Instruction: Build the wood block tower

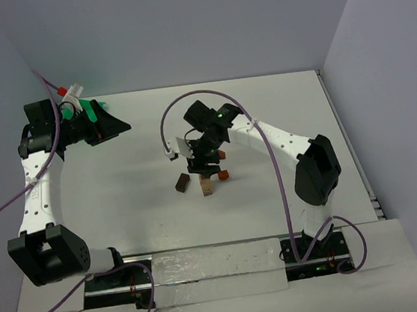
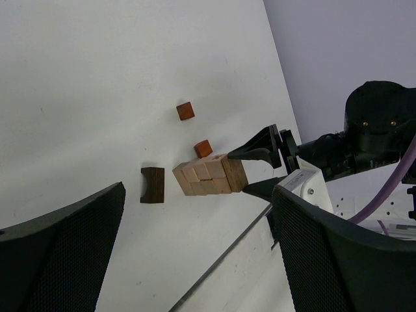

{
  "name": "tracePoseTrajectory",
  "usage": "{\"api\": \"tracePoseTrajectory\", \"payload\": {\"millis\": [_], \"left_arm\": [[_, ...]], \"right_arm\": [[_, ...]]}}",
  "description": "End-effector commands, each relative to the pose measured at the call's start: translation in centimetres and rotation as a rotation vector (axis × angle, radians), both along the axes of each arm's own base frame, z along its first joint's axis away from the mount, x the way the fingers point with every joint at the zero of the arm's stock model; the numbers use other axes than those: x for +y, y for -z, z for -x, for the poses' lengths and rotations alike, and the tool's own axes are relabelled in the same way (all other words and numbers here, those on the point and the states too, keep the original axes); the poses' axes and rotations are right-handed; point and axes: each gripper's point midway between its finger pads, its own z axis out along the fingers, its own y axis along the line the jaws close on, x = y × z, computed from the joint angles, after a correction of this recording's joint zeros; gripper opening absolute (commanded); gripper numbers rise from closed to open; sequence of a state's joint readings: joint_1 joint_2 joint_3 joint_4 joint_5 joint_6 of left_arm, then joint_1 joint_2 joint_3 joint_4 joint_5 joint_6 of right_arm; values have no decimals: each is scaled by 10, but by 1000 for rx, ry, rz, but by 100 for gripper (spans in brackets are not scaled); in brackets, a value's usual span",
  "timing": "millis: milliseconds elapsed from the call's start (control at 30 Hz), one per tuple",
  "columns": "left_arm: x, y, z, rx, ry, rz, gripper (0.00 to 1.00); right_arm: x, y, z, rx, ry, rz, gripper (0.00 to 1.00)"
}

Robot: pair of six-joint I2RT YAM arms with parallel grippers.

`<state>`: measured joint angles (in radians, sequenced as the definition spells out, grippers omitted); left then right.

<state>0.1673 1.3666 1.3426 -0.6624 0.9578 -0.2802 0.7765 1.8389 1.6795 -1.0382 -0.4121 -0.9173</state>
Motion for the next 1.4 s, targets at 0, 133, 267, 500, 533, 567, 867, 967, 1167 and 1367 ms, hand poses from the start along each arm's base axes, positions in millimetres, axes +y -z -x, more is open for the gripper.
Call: {"api": "tracePoseTrajectory", "payload": {"millis": [0,133,267,500,533,567,867,967,1167,1367], "left_arm": [[0,-15,2,-62,16,9,99],[-1,-15,3,-62,19,10,99],[0,-15,3,-62,17,9,99],[-1,-15,4,-64,21,9,99],[-1,-16,4,-65,22,10,99],[-1,-16,4,-65,23,11,99],[-2,-17,5,-65,26,12,99],[-2,-17,5,-67,26,12,99],[-2,-16,6,-71,28,7,99],[0,-15,6,-90,19,-15,99]], "right_arm": [[12,-15,-6,-41,-16,-45,60],[13,-15,-5,-41,-19,-46,66],[14,-15,-4,-42,-23,-49,66],[15,-15,-4,-43,-29,-48,70],[15,-15,-4,-43,-29,-49,71],[16,-15,-4,-44,-29,-50,72],[15,-14,-5,-47,-29,-46,76],[15,-14,-4,-49,-28,-45,81],[14,-18,-4,-53,-15,-51,92],[16,-39,-1,-71,-5,-96,97]]}}
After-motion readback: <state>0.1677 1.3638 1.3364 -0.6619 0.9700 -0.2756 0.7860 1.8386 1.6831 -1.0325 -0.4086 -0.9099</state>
